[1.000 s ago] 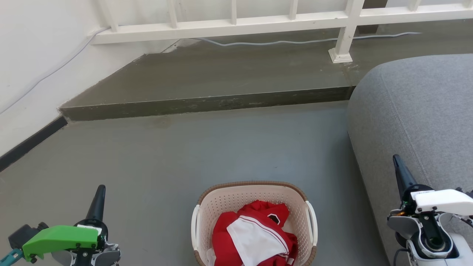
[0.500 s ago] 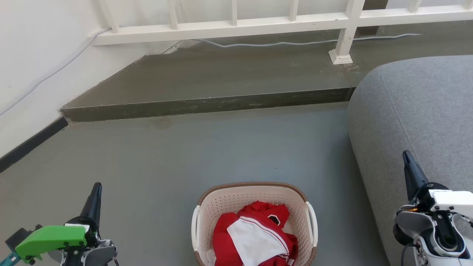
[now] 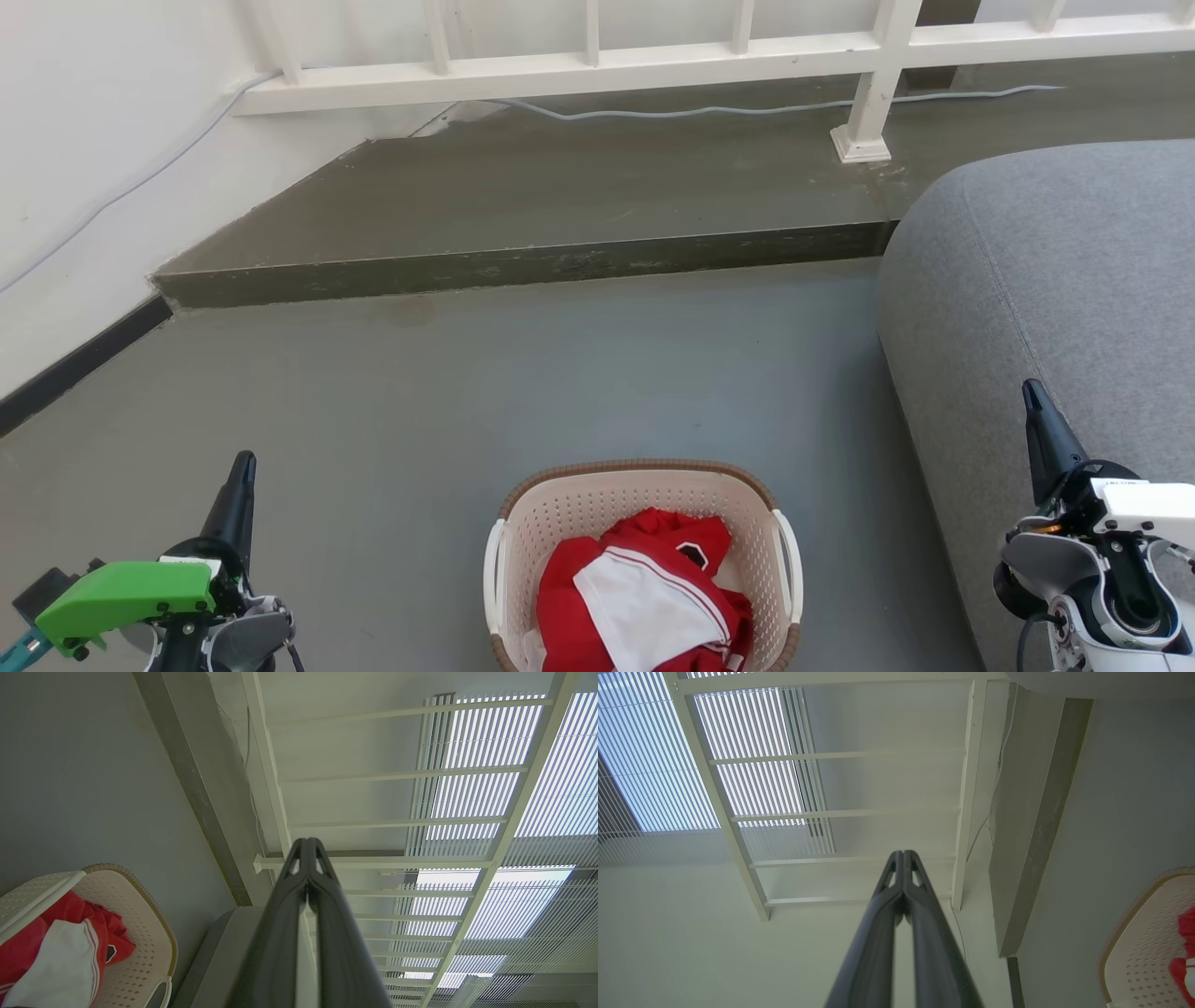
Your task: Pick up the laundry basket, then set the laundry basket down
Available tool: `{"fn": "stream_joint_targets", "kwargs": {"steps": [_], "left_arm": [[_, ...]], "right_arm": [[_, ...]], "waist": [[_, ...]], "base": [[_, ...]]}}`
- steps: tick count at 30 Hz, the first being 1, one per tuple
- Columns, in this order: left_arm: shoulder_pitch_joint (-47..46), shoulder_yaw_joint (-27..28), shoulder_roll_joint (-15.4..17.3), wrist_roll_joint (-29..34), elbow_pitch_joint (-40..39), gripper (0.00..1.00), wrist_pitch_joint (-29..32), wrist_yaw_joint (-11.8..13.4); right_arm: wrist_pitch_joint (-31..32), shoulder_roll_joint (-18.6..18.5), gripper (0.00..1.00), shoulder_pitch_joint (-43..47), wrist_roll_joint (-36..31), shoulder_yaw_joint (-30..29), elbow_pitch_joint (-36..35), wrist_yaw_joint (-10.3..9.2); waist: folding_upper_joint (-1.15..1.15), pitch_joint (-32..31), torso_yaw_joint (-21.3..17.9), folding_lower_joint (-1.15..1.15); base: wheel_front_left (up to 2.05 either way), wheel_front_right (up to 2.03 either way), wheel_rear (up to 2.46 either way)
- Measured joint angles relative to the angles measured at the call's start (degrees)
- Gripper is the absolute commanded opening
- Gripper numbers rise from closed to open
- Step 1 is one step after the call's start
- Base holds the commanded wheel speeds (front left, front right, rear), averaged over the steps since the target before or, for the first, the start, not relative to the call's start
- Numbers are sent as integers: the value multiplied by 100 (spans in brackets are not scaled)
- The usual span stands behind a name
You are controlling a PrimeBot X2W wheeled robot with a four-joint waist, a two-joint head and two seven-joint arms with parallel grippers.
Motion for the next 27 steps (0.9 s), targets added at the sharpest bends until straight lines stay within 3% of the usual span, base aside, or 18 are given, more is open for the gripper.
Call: {"fn": "stream_joint_targets", "kwargs": {"steps": [27], "left_arm": [[0,4,0,0,-1,0,0,0]], "right_arm": [[0,5,0,-1,0,-9,-5,1]], "waist": [[0,1,0,0]], "base": [[0,0,0]]}}
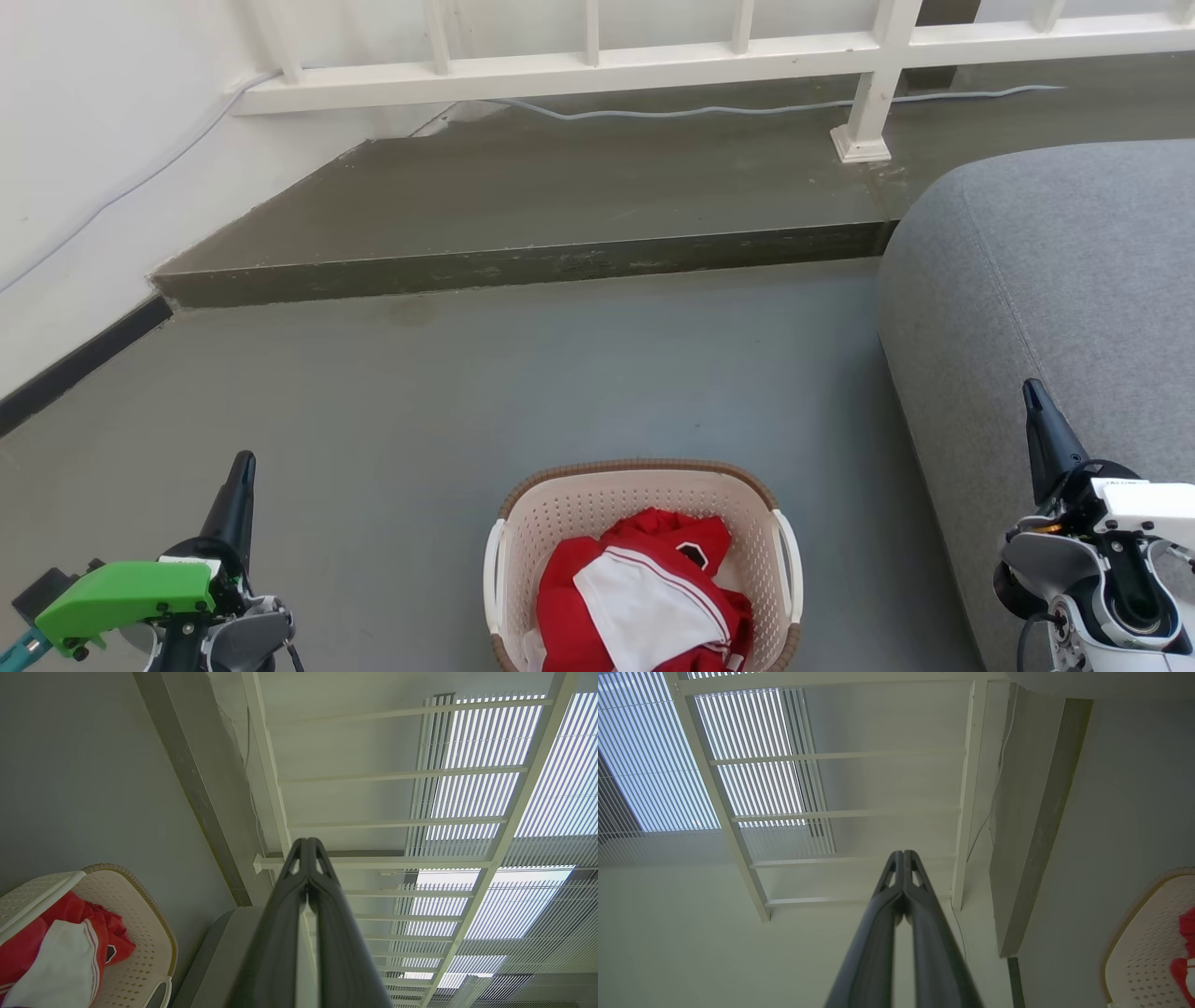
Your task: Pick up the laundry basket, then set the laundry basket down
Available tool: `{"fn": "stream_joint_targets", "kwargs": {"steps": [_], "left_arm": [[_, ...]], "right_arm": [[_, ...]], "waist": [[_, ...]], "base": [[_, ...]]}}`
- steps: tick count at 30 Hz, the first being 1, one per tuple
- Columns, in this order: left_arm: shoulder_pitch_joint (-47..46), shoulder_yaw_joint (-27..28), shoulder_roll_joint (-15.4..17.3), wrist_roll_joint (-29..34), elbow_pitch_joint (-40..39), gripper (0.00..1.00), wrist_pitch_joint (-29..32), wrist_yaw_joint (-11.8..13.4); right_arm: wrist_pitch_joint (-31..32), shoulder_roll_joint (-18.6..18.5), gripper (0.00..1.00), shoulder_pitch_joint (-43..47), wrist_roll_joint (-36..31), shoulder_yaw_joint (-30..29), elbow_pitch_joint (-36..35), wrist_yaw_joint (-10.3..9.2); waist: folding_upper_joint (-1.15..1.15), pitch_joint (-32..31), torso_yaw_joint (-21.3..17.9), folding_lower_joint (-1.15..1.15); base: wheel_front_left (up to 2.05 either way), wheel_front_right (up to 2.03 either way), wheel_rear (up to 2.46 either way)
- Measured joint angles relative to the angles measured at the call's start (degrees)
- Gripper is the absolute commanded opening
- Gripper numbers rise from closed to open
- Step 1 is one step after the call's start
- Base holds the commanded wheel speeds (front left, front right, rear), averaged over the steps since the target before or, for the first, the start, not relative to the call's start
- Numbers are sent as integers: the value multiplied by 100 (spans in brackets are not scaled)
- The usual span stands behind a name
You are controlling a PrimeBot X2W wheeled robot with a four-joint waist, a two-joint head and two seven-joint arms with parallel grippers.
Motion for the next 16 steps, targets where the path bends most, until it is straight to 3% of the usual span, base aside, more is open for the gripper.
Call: {"fn": "stream_joint_targets", "kwargs": {"steps": [16], "left_arm": [[0,2,0,0,0,0,0,0]], "right_arm": [[0,4,0,0,0,-3,-10,0]], "waist": [[0,0,0,0]], "base": [[0,0,0]]}}
